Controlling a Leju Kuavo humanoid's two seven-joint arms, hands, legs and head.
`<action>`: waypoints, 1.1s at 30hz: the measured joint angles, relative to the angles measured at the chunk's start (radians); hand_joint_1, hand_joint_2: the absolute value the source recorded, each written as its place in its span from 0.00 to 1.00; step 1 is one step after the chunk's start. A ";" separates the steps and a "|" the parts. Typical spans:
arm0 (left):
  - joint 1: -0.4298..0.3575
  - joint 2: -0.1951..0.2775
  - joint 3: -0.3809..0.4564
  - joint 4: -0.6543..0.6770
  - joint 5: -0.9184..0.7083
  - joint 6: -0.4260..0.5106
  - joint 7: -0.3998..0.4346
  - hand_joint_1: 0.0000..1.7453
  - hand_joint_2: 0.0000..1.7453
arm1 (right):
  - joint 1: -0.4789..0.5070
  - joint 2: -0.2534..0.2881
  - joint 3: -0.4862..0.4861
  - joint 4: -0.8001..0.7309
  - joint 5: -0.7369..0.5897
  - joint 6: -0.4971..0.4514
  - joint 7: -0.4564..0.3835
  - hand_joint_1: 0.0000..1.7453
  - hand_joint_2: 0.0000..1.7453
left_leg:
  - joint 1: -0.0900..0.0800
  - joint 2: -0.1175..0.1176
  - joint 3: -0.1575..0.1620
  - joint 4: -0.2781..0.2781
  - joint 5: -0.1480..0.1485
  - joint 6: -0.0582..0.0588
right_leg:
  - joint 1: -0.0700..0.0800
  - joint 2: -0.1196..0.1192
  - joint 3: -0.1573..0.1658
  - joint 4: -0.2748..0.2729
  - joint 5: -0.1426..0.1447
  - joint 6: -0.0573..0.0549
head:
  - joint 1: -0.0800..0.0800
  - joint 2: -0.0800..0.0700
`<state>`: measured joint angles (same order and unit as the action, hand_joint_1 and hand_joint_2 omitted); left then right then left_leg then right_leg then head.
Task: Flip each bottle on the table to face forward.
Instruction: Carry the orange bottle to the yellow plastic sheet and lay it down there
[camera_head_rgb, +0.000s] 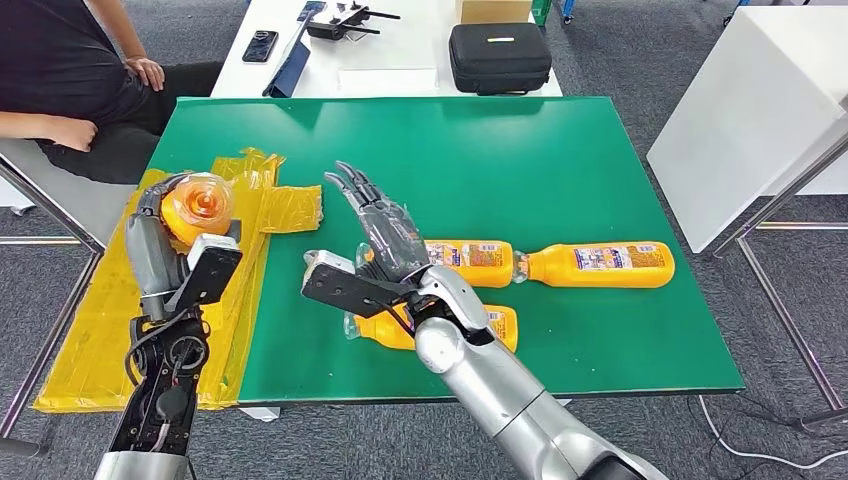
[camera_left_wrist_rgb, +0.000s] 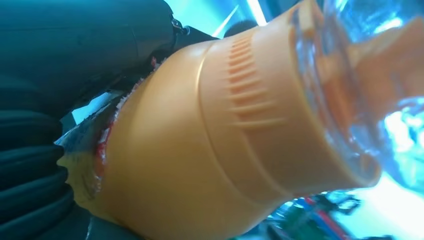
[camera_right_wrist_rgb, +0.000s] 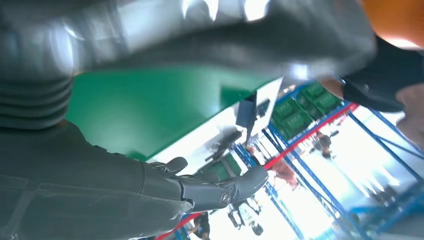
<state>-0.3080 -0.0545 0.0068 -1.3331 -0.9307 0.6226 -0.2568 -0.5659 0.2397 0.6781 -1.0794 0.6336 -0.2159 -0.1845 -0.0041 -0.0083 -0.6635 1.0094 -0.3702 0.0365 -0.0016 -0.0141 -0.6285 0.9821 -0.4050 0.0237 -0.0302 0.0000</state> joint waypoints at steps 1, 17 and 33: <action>-0.002 0.004 0.000 0.010 -0.048 0.004 0.024 1.00 1.00 | 0.006 -0.004 -0.003 -0.013 0.003 0.006 -0.001 0.00 0.00 | 0.000 0.000 0.000 0.000 0.000 0.000 | 0.000 0.000 0.000 0.000 0.000 0.000 | 0.000 0.000; -0.149 0.063 -0.090 0.698 -0.536 0.042 0.223 1.00 1.00 | 0.155 -0.150 0.101 -0.199 0.127 0.217 0.064 0.00 1.00 | 0.000 0.000 0.001 0.000 -0.002 -0.002 | 0.000 0.001 0.001 0.000 0.000 0.000 | 0.000 0.000; -0.164 0.083 -0.100 0.783 -0.369 -0.025 0.116 0.00 0.00 | 0.198 -0.281 0.153 -0.227 0.316 0.242 0.246 0.00 1.00 | 0.001 0.000 0.013 -0.001 -0.004 -0.005 | 0.000 0.003 0.012 0.000 -0.002 -0.002 | 0.000 0.000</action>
<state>-0.4724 0.0288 -0.0932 -0.5497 -1.2994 0.5980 -0.1413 -0.3674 -0.0416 0.8315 -1.3060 0.9497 0.0261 0.0613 -0.0030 -0.0081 -0.6504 1.0087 -0.3741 0.0318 -0.0013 -0.0111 -0.6162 0.9824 -0.4066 0.0218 -0.0305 0.0000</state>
